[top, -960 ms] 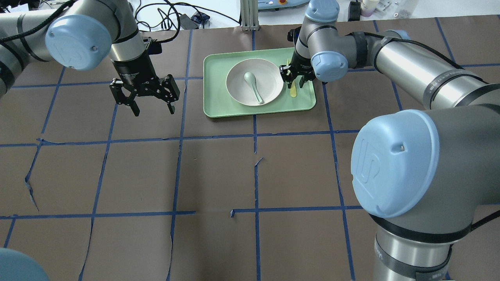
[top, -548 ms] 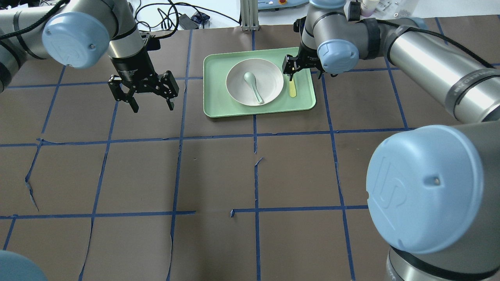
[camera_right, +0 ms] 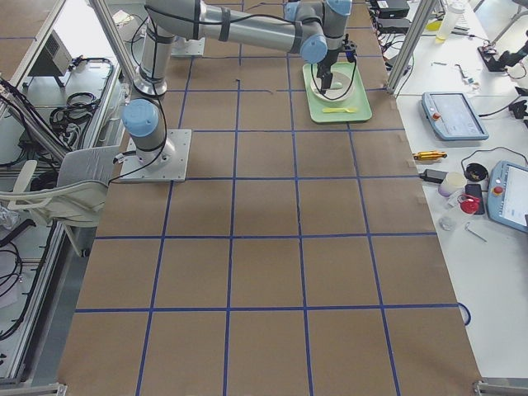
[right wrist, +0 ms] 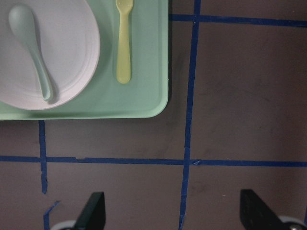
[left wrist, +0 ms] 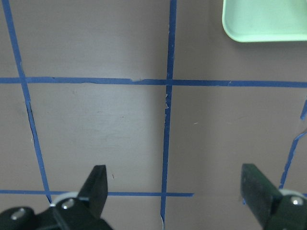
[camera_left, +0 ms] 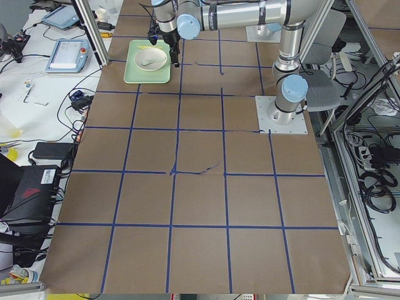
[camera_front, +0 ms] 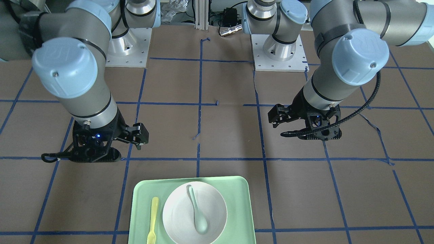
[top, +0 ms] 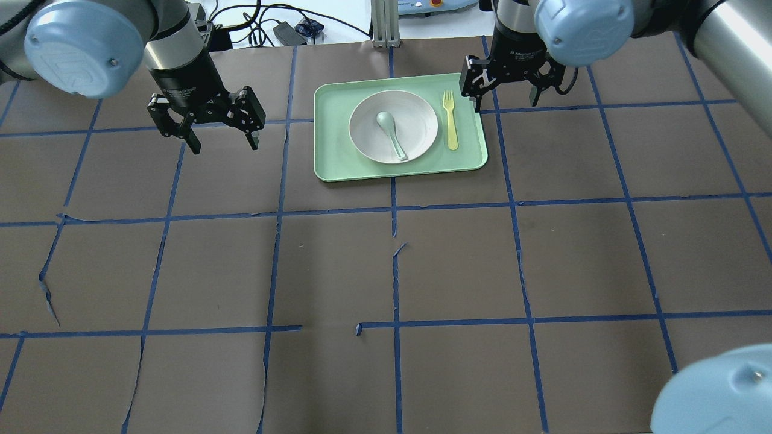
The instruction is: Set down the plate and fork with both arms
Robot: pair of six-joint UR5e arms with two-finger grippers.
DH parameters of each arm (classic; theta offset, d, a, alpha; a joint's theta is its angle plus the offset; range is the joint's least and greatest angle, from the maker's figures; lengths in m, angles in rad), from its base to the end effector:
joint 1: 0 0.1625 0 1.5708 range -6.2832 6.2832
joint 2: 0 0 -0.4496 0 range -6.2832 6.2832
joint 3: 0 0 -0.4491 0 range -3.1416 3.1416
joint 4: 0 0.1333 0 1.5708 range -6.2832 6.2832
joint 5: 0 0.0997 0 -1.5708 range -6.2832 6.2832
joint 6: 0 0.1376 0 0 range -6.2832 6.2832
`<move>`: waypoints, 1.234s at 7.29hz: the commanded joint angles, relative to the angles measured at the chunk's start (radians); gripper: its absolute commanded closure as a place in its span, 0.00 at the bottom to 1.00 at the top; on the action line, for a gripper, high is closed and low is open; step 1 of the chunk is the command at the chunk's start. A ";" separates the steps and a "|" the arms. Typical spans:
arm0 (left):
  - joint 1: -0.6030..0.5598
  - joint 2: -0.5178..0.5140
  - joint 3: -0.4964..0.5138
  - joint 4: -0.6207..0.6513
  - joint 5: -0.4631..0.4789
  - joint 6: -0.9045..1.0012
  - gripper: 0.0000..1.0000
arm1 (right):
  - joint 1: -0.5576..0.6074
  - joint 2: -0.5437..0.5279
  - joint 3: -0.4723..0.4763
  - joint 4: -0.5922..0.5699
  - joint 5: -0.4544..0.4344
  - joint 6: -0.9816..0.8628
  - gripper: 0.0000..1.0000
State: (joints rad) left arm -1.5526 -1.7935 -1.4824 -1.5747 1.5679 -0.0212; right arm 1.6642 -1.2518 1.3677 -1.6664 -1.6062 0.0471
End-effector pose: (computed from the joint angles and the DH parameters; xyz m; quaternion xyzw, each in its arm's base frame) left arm -0.1223 -0.6265 0.3908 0.0198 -0.9974 -0.0691 0.0013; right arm 0.1917 -0.6690 0.3980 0.0233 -0.9995 -0.0089 0.0184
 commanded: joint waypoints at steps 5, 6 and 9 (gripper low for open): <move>-0.052 0.040 -0.003 0.059 0.004 -0.079 0.00 | 0.043 -0.126 0.008 0.209 0.012 0.073 0.00; -0.052 0.051 -0.010 0.050 0.007 -0.072 0.00 | 0.045 -0.121 0.019 0.200 0.014 0.070 0.00; -0.052 0.092 -0.009 -0.072 0.012 -0.074 0.00 | 0.043 -0.123 0.054 0.114 0.015 0.073 0.00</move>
State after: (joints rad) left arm -1.6039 -1.7242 -1.4912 -1.5902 1.5783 -0.0931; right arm 1.7075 -1.3707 1.4143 -1.5321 -1.5920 0.1145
